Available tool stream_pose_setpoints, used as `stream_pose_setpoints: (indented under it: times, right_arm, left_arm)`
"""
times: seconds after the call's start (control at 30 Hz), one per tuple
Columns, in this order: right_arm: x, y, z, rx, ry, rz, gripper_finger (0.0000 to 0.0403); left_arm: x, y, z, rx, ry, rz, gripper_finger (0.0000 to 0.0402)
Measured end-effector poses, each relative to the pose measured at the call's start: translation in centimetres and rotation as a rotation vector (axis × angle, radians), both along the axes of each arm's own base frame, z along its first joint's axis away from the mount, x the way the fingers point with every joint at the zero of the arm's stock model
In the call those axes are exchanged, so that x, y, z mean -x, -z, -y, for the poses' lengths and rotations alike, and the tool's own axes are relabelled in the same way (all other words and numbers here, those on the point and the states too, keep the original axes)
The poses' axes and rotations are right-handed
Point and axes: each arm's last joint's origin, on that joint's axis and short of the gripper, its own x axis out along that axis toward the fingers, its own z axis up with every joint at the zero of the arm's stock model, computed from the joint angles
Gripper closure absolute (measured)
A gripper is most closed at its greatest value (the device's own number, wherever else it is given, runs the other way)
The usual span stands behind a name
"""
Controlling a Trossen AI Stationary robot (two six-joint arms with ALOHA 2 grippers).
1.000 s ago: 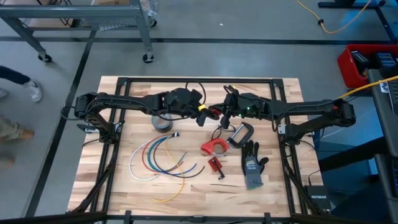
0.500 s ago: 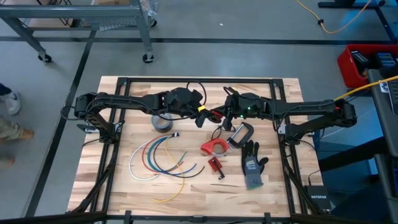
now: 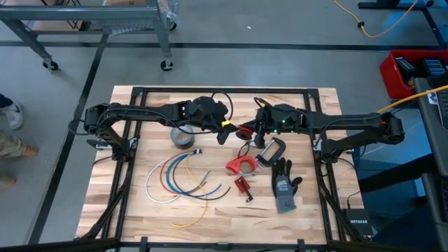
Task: Coil cords
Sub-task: Coil the red wire onto the spool
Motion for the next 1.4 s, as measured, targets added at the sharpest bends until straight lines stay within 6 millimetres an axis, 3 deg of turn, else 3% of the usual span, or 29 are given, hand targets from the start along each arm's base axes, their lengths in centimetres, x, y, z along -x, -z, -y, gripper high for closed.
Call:
stream_pose_setpoints:
  times: [0.5,1.0,1.4]
  right_arm:
    - [1.0,-1.3,-0.3,-0.017,-0.056,0.062,0.0400]
    - [0.9,-1.5,-0.4,-0.020,-0.067,0.076,0.0400]
    - [0.8,-1.7,-0.5,-0.039,-0.127,0.104,0.0400]
  left_arm:
    - [0.0,-0.1,0.1,-0.158,0.082,0.001,0.0399]
    - [-0.3,-0.3,0.7,-0.238,0.120,0.030,0.0301]
    - [-0.3,-0.5,0.7,-0.257,0.127,0.048,0.0293]
